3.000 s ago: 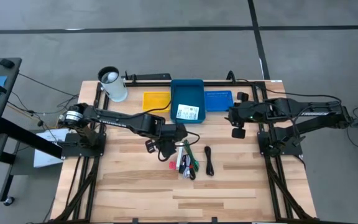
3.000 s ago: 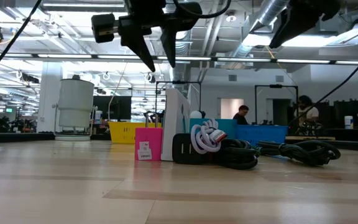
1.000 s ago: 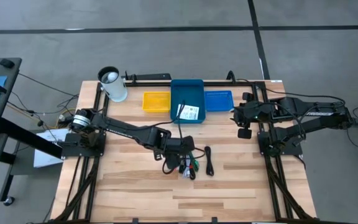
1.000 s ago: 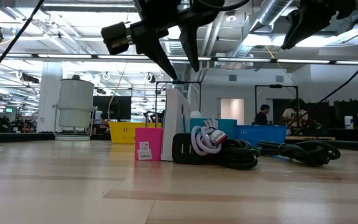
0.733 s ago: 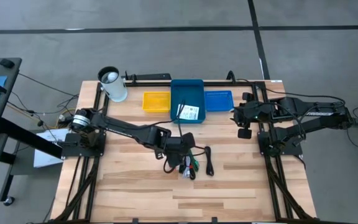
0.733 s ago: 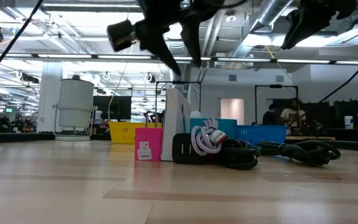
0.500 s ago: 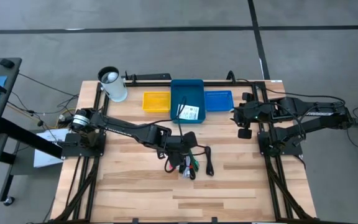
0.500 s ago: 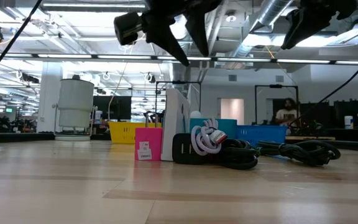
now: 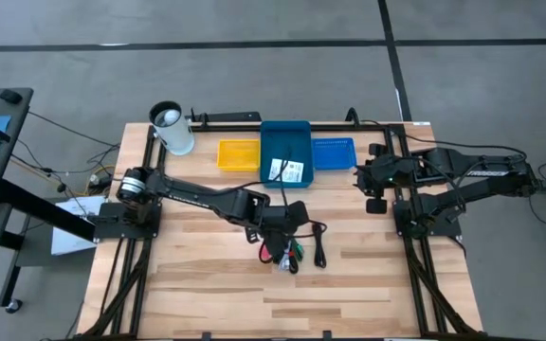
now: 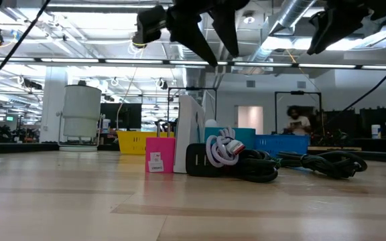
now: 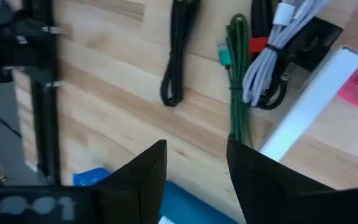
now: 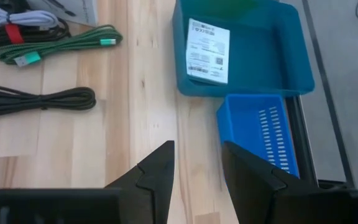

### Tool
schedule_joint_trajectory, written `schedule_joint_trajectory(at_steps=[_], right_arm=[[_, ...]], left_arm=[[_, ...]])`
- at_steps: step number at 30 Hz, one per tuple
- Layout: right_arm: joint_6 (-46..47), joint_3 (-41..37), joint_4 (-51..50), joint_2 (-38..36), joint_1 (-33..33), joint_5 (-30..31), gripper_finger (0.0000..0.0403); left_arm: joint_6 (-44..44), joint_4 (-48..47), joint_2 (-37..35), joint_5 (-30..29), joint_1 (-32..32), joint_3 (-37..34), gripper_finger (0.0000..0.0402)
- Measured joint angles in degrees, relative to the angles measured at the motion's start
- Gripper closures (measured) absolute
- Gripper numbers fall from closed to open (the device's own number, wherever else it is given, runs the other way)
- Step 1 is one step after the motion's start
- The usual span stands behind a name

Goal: Pick and place items into bin
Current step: Put the white card reader box into the large blue bin

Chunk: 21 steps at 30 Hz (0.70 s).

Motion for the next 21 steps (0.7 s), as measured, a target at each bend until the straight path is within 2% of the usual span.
schedule_joint_trajectory(at_steps=[21], right_arm=[[0.0, 0.0, -0.9, 0.0, 0.0, -1.5, 0.0274]], left_arm=[[-0.1, -8.9, 1.0, 2.4, 0.0, 0.6, 0.0242]])
